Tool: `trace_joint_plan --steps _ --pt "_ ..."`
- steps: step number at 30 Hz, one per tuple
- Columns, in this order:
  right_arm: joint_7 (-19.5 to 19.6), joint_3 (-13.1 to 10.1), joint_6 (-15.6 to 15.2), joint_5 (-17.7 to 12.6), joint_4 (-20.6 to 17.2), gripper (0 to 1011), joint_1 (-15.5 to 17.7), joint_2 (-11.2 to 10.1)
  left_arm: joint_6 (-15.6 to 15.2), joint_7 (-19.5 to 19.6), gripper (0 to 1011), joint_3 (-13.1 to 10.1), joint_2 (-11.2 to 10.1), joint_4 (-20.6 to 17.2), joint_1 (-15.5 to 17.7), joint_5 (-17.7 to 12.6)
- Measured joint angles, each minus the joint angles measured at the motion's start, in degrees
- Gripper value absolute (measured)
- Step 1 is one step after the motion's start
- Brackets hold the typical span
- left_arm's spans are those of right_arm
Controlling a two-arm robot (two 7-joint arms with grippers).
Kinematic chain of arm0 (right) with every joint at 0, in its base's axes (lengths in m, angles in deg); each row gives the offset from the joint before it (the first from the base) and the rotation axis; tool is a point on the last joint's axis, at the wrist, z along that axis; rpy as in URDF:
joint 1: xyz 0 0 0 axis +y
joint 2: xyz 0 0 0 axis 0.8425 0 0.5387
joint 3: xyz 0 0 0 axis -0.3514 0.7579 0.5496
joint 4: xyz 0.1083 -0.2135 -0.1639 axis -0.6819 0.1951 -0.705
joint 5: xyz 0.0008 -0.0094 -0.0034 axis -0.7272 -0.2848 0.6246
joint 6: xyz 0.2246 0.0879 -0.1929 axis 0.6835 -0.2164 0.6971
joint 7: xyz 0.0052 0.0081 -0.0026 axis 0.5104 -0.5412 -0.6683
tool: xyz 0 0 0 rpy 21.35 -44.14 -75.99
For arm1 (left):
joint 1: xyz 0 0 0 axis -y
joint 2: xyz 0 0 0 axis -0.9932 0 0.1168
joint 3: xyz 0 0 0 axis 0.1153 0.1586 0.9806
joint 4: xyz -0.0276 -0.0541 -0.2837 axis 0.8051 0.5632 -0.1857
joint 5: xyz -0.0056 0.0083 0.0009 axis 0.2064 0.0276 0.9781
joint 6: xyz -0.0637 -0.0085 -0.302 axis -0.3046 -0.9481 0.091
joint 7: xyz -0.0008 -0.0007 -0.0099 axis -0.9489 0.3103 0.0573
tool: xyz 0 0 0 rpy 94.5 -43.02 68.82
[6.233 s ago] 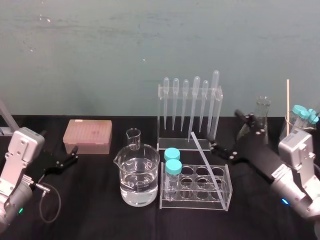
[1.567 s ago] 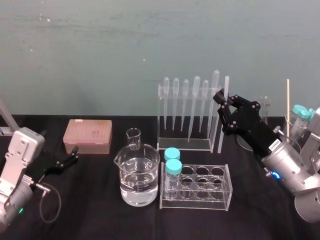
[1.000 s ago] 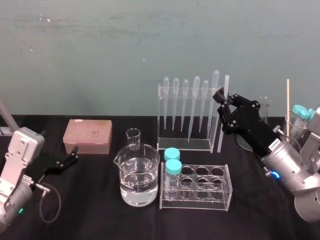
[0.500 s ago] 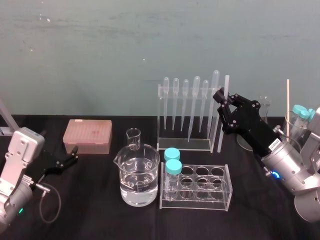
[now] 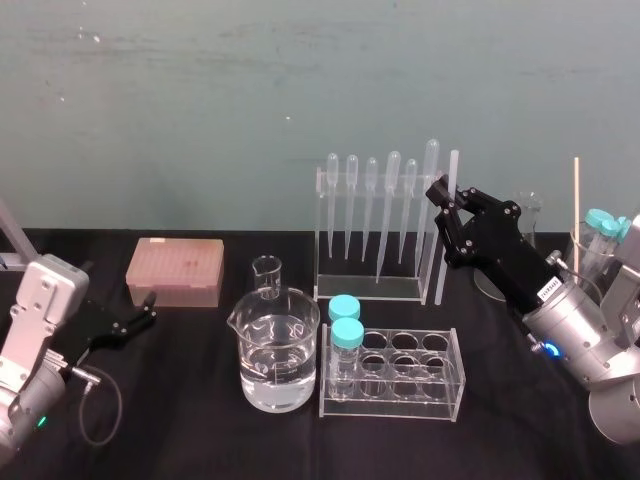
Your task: Pick up the stirring rod with one hand, then place it down.
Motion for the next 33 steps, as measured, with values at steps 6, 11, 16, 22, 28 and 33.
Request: trace_joint_plan --steps 6,11,16,22,28,33 --pt "0.00 0.00 0.00 0.00 0.00 71 0.00 0.00 0.00 0.00 1000 0.00 0.00 0.00 0.00 0.00" --pt "0.00 0.00 0.00 0.00 0.00 71 0.00 0.00 0.00 0.00 1000 0.00 0.00 0.00 0.00 0.00" --pt "0.00 0.00 0.00 0.00 0.00 71 0.00 0.00 0.00 0.00 1000 0.00 0.00 0.00 0.00 0.00" --pt "0.00 0.00 0.00 0.00 0.00 71 0.00 0.00 0.00 0.00 1000 0.00 0.00 0.00 0.00 0.00" --pt "0.00 0.00 0.00 0.00 0.00 71 0.00 0.00 0.00 0.00 1000 0.00 0.00 0.00 0.00 0.00" --pt "0.00 0.00 0.00 0.00 0.00 71 0.00 0.00 0.00 0.00 1000 0.00 0.00 0.00 0.00 0.00"
